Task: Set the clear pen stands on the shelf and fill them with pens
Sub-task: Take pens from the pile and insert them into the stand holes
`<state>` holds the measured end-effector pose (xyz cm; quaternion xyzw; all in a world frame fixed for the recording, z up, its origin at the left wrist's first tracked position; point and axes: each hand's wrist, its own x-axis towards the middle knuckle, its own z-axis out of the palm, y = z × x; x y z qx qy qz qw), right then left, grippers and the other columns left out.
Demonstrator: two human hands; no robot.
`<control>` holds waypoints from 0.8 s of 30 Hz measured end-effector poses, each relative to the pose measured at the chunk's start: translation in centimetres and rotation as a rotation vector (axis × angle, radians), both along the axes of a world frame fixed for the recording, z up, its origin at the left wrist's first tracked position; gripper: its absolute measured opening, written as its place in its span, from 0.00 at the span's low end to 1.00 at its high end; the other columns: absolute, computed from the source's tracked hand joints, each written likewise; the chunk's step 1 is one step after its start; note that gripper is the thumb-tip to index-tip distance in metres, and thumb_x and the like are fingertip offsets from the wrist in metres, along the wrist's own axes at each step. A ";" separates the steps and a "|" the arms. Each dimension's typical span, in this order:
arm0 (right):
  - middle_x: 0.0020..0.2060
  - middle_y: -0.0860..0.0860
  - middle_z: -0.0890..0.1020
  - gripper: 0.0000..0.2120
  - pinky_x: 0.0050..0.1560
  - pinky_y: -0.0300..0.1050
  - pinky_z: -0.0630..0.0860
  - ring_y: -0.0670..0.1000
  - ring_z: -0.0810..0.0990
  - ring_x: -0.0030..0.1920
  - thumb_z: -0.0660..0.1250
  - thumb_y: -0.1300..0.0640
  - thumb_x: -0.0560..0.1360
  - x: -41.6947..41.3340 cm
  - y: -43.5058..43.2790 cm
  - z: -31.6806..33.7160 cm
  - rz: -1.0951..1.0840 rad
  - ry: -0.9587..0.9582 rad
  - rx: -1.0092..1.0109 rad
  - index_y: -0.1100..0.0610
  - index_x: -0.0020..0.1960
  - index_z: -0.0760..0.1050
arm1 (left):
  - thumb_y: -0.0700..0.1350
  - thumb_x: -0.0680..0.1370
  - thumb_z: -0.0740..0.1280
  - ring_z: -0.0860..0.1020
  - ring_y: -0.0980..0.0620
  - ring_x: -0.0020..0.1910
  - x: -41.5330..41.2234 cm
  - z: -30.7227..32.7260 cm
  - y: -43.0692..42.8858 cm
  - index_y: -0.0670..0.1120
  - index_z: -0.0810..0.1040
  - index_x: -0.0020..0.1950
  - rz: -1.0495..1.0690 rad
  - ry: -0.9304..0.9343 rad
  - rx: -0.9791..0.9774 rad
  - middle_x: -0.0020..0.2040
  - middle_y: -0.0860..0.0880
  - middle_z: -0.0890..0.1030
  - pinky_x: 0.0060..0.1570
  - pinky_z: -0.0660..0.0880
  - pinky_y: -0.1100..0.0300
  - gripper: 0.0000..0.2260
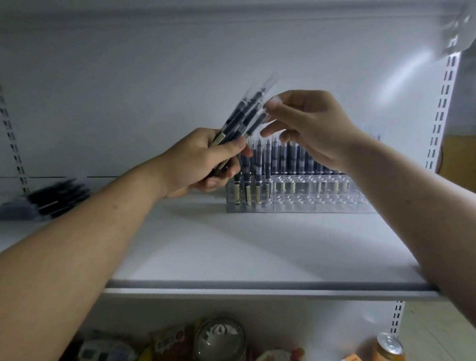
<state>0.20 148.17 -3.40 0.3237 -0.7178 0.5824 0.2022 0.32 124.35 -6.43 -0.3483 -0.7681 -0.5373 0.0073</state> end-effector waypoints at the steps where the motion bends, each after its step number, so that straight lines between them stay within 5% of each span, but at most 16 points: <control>1: 0.45 0.58 0.86 0.09 0.40 0.45 0.76 0.55 0.87 0.45 0.69 0.58 0.82 0.0 0.1 0.1 0.004 -0.010 -0.040 0.64 0.54 0.80 | 0.47 0.88 0.61 0.63 0.52 0.24 -0.1 0.0 -0.1 0.39 0.76 0.56 0.003 -0.002 0.003 0.34 0.45 0.74 0.24 0.59 0.64 0.12; 7: 0.36 0.54 0.84 0.06 0.36 0.45 0.75 0.56 0.85 0.38 0.64 0.62 0.85 -0.1 1.2 1.2 -0.068 0.067 -0.256 0.64 0.54 0.77 | 0.45 0.88 0.62 0.61 0.52 0.26 -0.5 0.0 -0.4 0.39 0.75 0.61 0.029 0.002 0.008 0.35 0.49 0.71 0.26 0.57 0.62 0.10; 12: 0.36 0.53 0.85 0.07 0.36 0.49 0.79 0.57 0.87 0.37 0.63 0.60 0.85 -0.8 1.6 0.9 -0.296 0.275 0.037 0.64 0.56 0.78 | 0.44 0.88 0.61 0.58 0.54 0.26 -0.4 0.0 -0.4 0.41 0.73 0.60 0.061 0.011 0.015 0.33 0.50 0.62 0.25 0.56 0.63 0.06; 24: 0.40 0.56 0.87 0.09 0.41 0.51 0.83 0.53 0.88 0.38 0.63 0.59 0.85 0.0 1.0 0.2 -0.346 0.283 0.357 0.65 0.57 0.79 | 0.47 0.88 0.62 0.59 0.53 0.28 -0.7 -0.2 -0.5 0.42 0.73 0.55 0.124 0.114 -0.035 0.33 0.51 0.63 0.27 0.54 0.59 0.09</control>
